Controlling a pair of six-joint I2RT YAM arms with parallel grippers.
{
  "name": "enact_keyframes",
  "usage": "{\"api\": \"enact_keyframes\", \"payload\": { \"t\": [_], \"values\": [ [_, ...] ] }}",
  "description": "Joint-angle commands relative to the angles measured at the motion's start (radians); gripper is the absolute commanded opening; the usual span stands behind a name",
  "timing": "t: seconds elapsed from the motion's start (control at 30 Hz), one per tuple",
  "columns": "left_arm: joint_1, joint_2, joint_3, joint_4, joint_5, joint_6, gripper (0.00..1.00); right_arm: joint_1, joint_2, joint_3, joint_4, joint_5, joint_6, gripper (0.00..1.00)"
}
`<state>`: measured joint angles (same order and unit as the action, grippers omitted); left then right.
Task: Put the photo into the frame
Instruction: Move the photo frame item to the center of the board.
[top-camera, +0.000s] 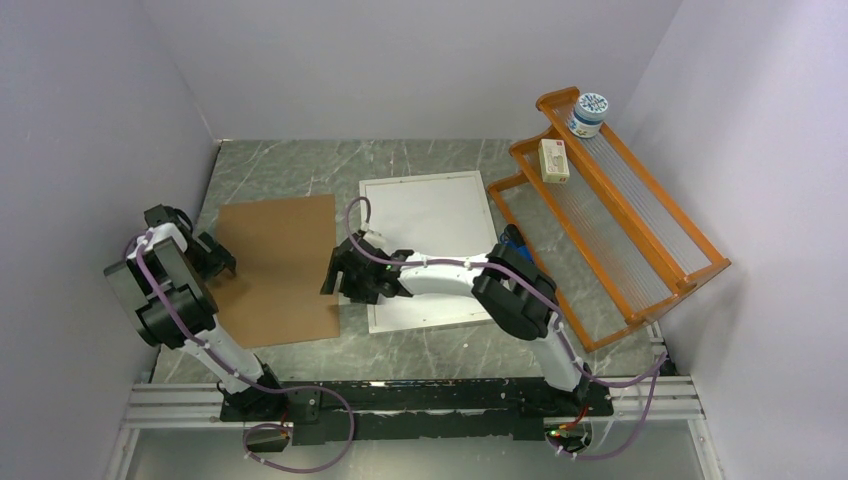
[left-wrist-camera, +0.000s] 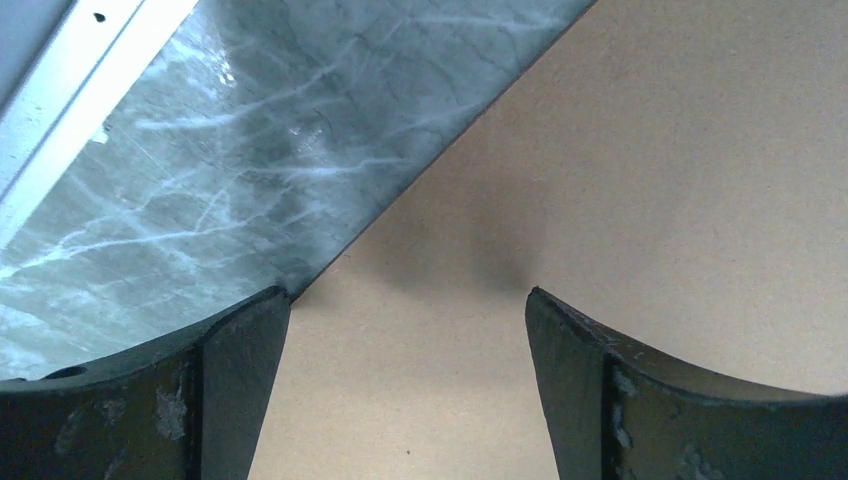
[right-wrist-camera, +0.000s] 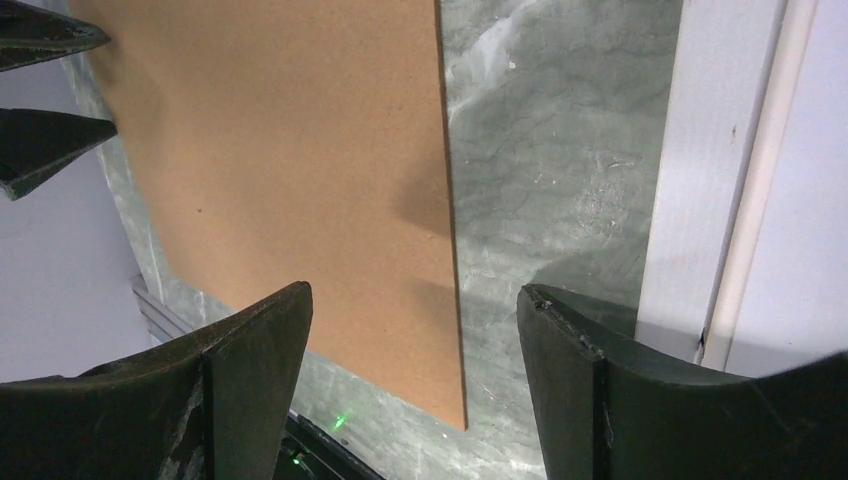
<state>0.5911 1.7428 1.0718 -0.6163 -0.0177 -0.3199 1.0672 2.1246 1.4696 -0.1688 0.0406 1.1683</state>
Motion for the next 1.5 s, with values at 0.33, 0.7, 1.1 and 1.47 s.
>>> {"api": "enact_keyframes", "payload": {
  "t": [0.33, 0.7, 1.1, 1.47],
  "values": [
    [-0.002, -0.073, -0.039, -0.173, 0.293, -0.021, 0.89, -0.03, -0.03, -0.065, -0.058, -0.036, -0.03, 0.79],
    [0.006, -0.265, -0.064, -0.156, 0.02, -0.089, 0.93, -0.039, -0.011, -0.035, -0.093, -0.008, -0.03, 0.78],
    [0.044, -0.216, -0.138, -0.062, 0.145, -0.143, 0.92, -0.041, 0.005, -0.04, -0.085, -0.02, -0.02, 0.78],
    [0.054, -0.066, -0.069, -0.066, 0.187, -0.059, 0.88, -0.044, 0.014, -0.05, -0.029, -0.069, -0.03, 0.78]
  ]
}}
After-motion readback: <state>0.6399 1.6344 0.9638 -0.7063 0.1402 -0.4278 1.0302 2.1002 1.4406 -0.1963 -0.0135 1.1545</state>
